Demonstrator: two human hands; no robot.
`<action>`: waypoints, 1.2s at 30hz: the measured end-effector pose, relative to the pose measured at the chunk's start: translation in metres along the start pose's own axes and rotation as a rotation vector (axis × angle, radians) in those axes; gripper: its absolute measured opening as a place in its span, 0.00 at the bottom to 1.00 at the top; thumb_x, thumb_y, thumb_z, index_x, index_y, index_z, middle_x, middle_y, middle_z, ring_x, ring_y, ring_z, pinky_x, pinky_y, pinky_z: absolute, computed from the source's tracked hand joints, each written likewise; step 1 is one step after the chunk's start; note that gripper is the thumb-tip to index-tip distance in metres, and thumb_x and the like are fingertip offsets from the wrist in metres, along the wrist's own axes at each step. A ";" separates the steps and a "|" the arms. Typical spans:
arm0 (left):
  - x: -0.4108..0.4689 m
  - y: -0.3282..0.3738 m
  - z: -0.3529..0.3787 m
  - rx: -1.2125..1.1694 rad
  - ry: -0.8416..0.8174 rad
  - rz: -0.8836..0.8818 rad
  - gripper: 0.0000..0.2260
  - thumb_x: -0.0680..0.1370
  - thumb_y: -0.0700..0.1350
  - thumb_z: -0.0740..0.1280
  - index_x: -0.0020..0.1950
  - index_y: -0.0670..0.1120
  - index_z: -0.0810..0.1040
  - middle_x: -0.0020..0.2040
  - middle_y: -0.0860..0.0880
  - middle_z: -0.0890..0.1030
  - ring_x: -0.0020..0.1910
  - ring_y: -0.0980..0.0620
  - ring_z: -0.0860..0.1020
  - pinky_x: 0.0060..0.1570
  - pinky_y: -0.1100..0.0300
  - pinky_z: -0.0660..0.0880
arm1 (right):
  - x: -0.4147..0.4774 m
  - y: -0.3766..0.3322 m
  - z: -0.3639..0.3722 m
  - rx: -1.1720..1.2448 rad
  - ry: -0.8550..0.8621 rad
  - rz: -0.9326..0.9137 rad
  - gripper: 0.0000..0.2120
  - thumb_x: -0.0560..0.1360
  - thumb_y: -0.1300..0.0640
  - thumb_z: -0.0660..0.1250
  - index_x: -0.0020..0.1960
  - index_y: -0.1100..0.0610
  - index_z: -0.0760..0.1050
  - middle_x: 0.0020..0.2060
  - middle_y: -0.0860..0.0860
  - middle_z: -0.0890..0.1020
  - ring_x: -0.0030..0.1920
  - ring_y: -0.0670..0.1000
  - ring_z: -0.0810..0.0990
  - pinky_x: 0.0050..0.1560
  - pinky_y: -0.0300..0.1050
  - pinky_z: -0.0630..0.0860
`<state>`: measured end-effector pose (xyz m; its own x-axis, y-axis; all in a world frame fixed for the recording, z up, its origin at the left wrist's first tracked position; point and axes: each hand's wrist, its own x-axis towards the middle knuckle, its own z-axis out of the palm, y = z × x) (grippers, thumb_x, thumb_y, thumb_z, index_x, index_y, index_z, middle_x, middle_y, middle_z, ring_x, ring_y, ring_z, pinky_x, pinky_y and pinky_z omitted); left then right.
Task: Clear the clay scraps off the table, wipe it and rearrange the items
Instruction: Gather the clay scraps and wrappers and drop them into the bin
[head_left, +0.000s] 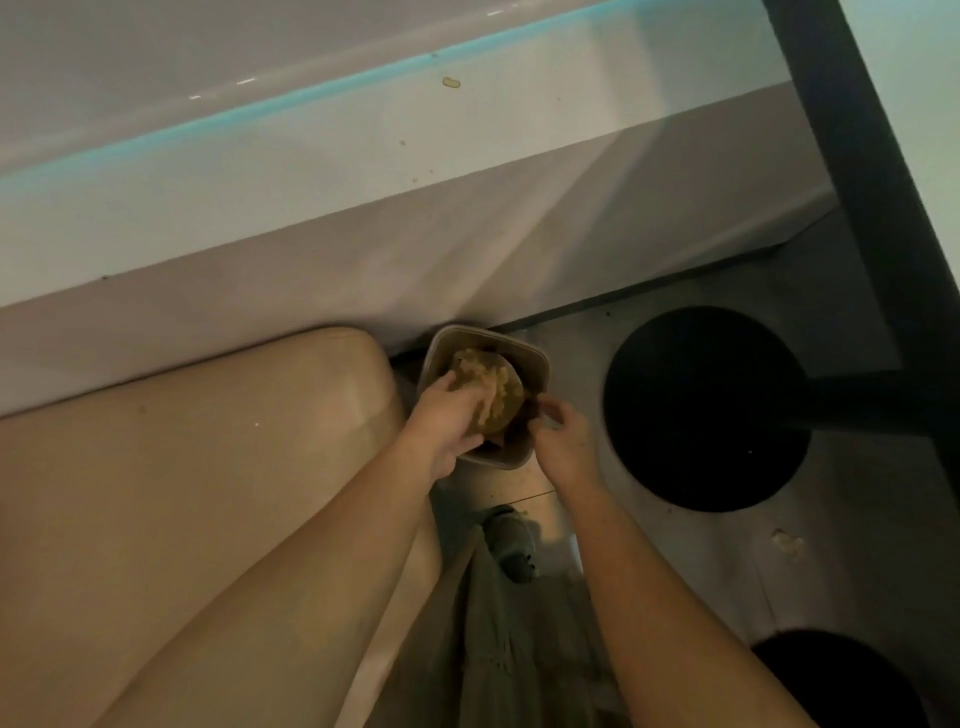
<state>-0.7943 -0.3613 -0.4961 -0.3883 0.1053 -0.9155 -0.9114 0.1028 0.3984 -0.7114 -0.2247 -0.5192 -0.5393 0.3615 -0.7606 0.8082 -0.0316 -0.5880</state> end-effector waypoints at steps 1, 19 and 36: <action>0.001 -0.002 -0.001 0.012 0.013 -0.010 0.35 0.80 0.46 0.72 0.82 0.55 0.58 0.74 0.48 0.72 0.69 0.46 0.73 0.59 0.49 0.76 | -0.004 -0.002 -0.001 0.008 0.011 -0.009 0.17 0.82 0.62 0.63 0.69 0.51 0.73 0.54 0.41 0.74 0.42 0.35 0.73 0.34 0.29 0.71; -0.241 0.030 0.008 0.237 0.005 0.381 0.18 0.80 0.53 0.71 0.69 0.65 0.77 0.70 0.58 0.77 0.70 0.56 0.75 0.73 0.50 0.71 | -0.235 -0.130 -0.088 -0.148 -0.017 -0.466 0.17 0.81 0.62 0.65 0.68 0.50 0.76 0.64 0.45 0.77 0.63 0.41 0.77 0.59 0.28 0.73; -0.435 -0.002 0.171 0.801 -0.399 0.550 0.17 0.82 0.49 0.69 0.70 0.60 0.77 0.64 0.61 0.80 0.62 0.59 0.78 0.71 0.50 0.73 | -0.429 -0.062 -0.305 0.036 0.585 -0.431 0.15 0.78 0.65 0.64 0.59 0.49 0.79 0.61 0.47 0.78 0.57 0.46 0.79 0.52 0.31 0.75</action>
<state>-0.6000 -0.2380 -0.0892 -0.5158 0.6395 -0.5701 -0.2103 0.5506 0.8078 -0.4578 -0.0936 -0.0721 -0.5853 0.7873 -0.1938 0.5387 0.1989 -0.8187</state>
